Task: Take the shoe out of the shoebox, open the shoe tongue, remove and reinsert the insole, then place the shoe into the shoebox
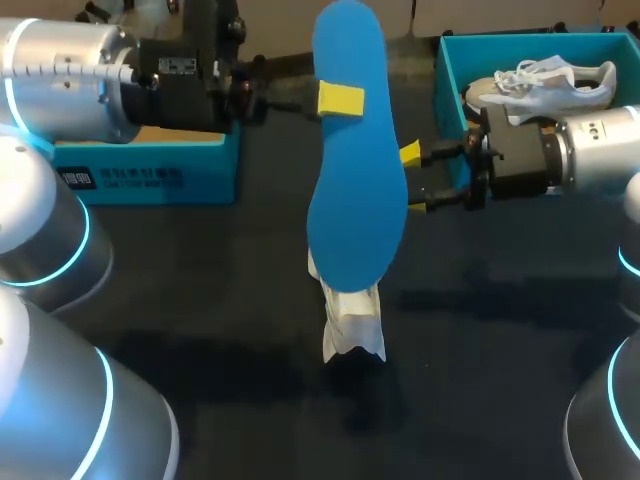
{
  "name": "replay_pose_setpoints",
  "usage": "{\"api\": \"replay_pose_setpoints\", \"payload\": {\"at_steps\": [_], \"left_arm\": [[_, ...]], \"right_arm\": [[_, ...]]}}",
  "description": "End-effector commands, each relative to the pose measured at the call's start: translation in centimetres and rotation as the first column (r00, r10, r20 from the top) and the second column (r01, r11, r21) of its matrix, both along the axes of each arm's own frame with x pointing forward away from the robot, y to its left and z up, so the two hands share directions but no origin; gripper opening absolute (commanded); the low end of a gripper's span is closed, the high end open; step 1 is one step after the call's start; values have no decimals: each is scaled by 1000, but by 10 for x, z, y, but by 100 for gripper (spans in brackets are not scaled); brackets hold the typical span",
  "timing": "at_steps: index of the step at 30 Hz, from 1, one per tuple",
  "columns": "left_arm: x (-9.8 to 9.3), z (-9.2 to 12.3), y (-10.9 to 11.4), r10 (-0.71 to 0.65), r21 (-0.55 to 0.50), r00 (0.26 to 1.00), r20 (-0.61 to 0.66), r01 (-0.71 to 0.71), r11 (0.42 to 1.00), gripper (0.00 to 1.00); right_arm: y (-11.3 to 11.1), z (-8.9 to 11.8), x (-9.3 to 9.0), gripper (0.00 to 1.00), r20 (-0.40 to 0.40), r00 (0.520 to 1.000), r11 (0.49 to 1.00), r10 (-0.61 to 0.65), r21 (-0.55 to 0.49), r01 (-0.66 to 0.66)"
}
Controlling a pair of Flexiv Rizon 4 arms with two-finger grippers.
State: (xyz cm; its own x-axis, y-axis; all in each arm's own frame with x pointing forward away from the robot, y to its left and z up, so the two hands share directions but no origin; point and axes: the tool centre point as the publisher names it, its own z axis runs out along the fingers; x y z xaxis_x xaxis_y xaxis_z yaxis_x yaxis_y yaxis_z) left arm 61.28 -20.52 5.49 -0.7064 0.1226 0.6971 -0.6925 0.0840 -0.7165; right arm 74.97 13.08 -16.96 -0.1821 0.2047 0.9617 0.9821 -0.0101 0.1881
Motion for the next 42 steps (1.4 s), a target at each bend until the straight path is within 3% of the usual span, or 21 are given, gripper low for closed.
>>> {"api": "replay_pose_setpoints", "payload": {"at_steps": [1, 7, 12, 16, 17, 19, 22, 37, 42], "left_arm": [[-4, -11, 13, 23, -48, 989, 143, -16, 999, 0], [3, -20, 25, 48, -68, 943, 328, -27, 997, 0], [14, -30, 28, 62, -101, 837, 544, -8, 995, 0], [20, -36, 27, 54, -149, 669, 742, 86, 985, 0], [20, -38, 27, 51, -147, 661, 749, 92, 985, 0], [23, -42, 28, 42, -152, 555, 830, 152, 977, 0], [26, -46, 31, 29, -128, 501, 865, 164, 978, 0], [26, -46, 31, 29, -128, 501, 865, 164, 978, 0], [27, -62, 36, 60, -126, 315, 947, 193, 973, 0]], "right_arm": [[2, 0, 0, 100, -1, 1000, 1000, -3, -3, 3], [2, 0, 0, 100, -1, 1000, 1000, -3, -3, 3], [2, 0, 0, 100, -1, 1000, 1000, -3, -3, 3], [2, 0, 0, 100, -1, 1000, 1000, -3, -3, 3], [2, 0, 0, 100, -1, 1000, 1000, -3, -3, 3], [2, 0, 0, 100, -1, 1000, 1000, -3, -3, 3], [2, 0, 0, 100, -1, 1000, 1000, -3, -3, 3], [2, 0, 0, 100, -1, 1000, 1000, -3, -3, 3], [2, 0, 0, 100, -1, 1000, 1000, -3, -3, 3]]}}
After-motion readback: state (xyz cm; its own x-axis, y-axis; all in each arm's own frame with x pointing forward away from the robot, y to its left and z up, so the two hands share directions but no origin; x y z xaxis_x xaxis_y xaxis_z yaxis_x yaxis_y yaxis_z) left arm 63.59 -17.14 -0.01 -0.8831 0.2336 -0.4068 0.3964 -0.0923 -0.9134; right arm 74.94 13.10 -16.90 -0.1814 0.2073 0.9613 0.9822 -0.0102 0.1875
